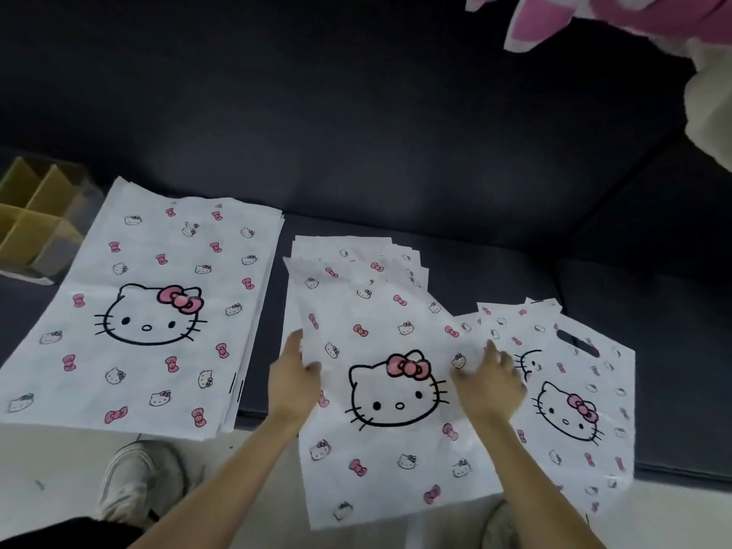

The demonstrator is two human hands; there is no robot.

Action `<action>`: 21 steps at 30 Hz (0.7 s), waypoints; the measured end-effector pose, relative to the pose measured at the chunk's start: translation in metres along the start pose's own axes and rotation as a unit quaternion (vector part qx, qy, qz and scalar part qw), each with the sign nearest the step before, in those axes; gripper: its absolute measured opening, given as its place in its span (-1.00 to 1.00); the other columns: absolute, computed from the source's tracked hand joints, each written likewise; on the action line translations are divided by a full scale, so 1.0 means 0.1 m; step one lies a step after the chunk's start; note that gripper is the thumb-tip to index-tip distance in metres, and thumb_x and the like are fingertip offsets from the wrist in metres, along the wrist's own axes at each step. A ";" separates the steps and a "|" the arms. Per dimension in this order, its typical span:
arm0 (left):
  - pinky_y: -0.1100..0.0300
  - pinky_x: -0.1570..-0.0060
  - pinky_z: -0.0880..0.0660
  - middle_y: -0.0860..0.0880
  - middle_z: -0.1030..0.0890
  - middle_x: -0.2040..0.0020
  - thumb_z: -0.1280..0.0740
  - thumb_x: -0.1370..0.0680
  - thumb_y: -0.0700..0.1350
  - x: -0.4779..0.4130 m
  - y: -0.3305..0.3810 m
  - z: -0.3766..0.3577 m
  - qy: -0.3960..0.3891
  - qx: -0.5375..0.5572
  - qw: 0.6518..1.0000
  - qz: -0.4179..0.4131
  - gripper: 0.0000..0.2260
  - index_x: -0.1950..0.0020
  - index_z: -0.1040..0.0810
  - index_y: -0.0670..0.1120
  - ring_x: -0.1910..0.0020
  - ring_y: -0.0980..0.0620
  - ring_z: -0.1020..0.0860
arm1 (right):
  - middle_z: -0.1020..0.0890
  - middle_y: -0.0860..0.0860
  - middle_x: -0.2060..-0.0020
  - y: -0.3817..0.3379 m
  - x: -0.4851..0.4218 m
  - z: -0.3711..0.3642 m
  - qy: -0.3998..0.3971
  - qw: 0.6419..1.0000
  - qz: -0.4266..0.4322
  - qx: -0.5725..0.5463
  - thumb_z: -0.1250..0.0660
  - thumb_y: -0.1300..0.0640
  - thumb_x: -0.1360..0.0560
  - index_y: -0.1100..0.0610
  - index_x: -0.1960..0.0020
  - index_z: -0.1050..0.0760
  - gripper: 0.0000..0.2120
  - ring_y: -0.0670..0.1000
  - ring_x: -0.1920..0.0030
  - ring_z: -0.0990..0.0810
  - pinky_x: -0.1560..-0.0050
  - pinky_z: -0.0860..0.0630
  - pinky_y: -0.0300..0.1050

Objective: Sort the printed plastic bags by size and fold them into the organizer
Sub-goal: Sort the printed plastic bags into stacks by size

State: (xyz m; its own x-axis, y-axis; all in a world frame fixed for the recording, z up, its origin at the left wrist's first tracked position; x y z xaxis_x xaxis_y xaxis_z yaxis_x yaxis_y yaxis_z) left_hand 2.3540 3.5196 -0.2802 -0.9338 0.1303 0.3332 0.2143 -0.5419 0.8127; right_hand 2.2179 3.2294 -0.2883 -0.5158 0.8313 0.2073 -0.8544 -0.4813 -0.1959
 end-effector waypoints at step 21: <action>0.12 0.03 -0.40 -0.27 -0.54 -0.19 -0.24 -0.59 -0.28 -0.90 -0.08 2.47 0.122 -0.182 0.973 -0.076 -0.62 -0.38 -0.42 -0.02 -0.24 -0.17 -0.47 | -0.28 0.10 -0.47 -1.98 0.99 -0.43 -0.095 0.909 0.405 0.010 0.32 -0.59 -0.24 -0.08 -0.46 -0.29 0.01 0.15 -0.48 -0.20 -0.47 0.03 0.09</action>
State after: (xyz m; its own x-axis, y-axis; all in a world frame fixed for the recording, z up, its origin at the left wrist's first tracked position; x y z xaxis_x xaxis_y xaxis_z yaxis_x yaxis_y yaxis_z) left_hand 2.5072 3.7175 -0.1987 -0.9964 0.0554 0.0639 -0.0053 -0.7954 0.6061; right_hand 2.3386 3.4188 -0.2705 -0.9763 0.1404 0.1649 -0.1901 -0.9203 -0.3418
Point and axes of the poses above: each hand's wrist, its own x-axis away from the middle knuckle, its own z-axis out of the back of the hand, y = z × x, the point moved 9 cm from there along -x, towards the middle knuckle
